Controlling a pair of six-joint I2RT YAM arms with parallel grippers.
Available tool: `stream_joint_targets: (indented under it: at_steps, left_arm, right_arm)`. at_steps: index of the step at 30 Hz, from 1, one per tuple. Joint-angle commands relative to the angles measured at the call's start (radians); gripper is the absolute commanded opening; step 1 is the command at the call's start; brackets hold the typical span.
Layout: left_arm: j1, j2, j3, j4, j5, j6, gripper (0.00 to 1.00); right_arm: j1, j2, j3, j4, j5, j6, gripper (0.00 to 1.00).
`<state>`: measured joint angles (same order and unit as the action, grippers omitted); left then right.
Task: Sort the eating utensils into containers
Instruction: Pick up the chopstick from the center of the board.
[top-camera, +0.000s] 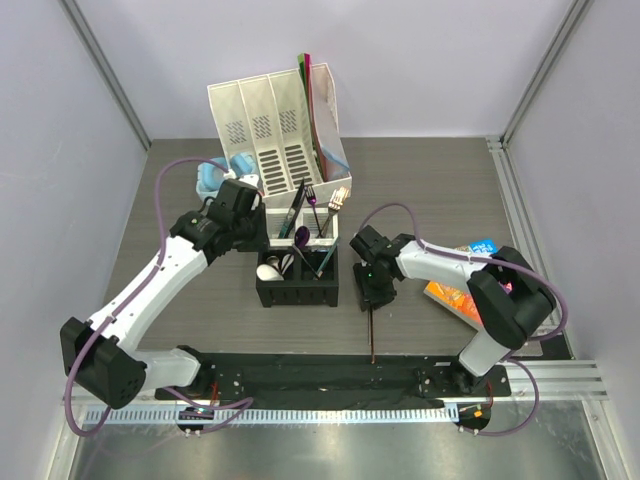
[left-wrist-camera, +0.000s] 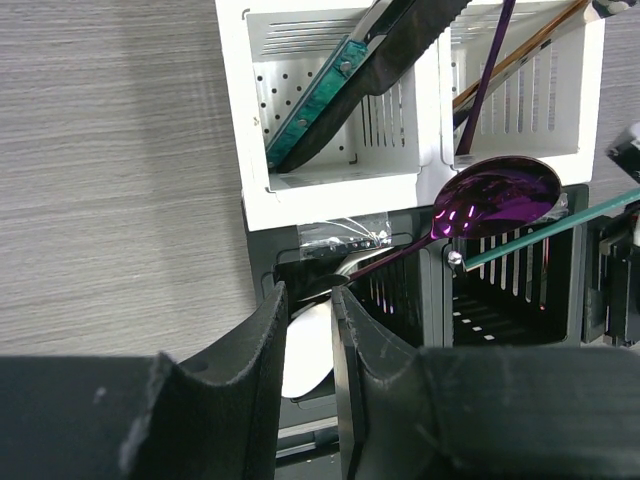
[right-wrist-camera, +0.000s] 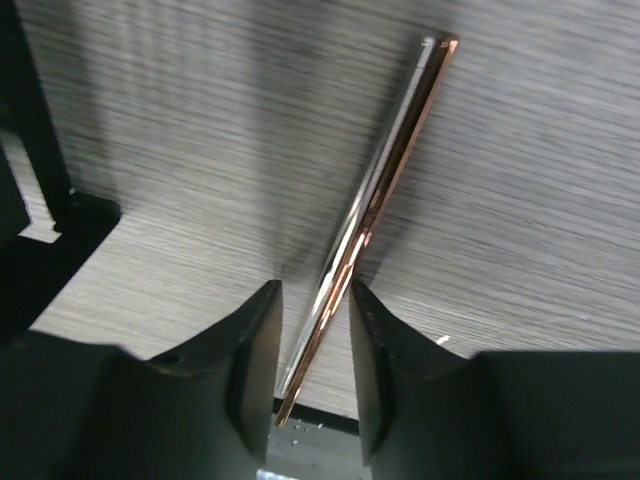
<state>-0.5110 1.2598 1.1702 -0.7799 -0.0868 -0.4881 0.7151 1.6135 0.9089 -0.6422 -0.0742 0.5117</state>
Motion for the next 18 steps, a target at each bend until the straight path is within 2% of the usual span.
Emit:
stream_joint_targets:
  at_steps: [1, 3, 4, 5, 11, 18]
  left_arm:
    - [-0.004, 0.000, 0.017, 0.013, -0.002, 0.023, 0.25]
    - [-0.004, -0.005, 0.014, 0.010, -0.007, 0.025, 0.25]
    - [-0.004, -0.008, 0.008, 0.008, -0.007, 0.025, 0.25]
    - [-0.003, -0.008, 0.005, 0.007, -0.008, 0.023, 0.25]
    - [-0.003, -0.013, -0.004, 0.008, -0.013, 0.017, 0.25]
    - [-0.004, 0.000, -0.003, 0.031, -0.002, 0.017, 0.25]
  right_arm:
    - [0.001, 0.075, -0.001, -0.017, -0.056, -0.047, 0.36]
    - [0.000, 0.088, -0.014, -0.016, -0.091, -0.053, 0.32]
    - [-0.002, 0.094, -0.019, -0.014, -0.105, -0.053, 0.05]
    - [-0.005, 0.098, -0.022, -0.014, -0.124, -0.052, 0.01]
    - [-0.017, 0.068, -0.035, -0.025, -0.134, -0.045, 0.01]
    - [-0.063, -0.021, 0.076, -0.096, -0.098, -0.053, 0.01]
